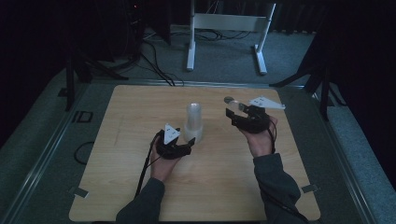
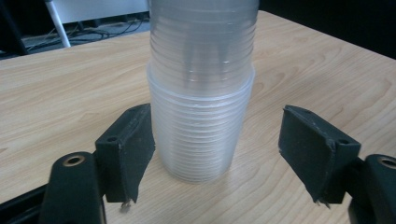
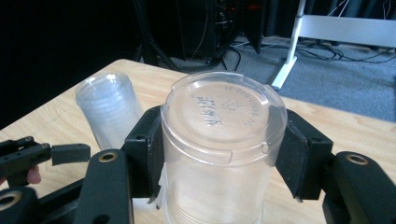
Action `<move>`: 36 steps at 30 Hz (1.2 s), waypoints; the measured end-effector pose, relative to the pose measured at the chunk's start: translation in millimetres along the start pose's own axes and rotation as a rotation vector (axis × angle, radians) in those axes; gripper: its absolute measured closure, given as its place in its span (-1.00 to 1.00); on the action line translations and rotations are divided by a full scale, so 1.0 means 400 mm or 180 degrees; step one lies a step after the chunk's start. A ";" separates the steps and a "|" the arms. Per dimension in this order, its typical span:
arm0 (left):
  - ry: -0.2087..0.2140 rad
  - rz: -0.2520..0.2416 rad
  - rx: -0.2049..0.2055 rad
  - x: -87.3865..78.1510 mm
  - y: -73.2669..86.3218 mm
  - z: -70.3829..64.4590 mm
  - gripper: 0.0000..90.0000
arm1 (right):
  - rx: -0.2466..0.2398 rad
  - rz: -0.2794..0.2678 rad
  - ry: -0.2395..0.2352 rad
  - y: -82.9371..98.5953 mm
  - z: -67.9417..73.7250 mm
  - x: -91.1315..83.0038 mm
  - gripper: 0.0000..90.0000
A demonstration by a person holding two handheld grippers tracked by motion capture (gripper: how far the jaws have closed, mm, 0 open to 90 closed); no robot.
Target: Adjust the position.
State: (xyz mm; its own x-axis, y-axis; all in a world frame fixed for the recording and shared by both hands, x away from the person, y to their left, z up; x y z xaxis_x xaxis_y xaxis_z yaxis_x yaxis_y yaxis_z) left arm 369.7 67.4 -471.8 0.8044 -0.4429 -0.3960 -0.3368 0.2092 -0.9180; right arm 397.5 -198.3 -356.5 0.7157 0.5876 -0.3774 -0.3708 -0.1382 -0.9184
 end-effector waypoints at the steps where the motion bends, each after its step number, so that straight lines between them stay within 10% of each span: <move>1: 0.0010 0.0004 0.0006 -0.002 0.001 0.000 -0.35 | 0.0007 0.0005 0.0001 0.007 -0.002 0.000 -0.11; 36: 0.0419 0.0080 0.0091 -0.012 0.010 -0.048 -0.27 | 0.0452 0.0115 -0.0021 0.180 -0.016 0.016 -0.11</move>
State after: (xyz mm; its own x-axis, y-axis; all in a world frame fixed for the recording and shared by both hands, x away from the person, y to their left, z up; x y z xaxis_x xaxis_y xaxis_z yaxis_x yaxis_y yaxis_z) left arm 355.2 53.6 -473.8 0.7241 -0.5472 -0.4198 -0.3405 0.2456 -0.9076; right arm 379.1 -209.5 -425.6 0.6967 0.5895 -0.4087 -0.4766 -0.0454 -0.8780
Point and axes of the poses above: each handheld gripper's, and its own axes: x roughly forward along the jaws, y roughly out of its underside, z roughly to its left, the point moved 2 cm from there along x, roughly forward along the jaws, and after that the axes turned 6 degrees about -y, right-handed, at the moved point
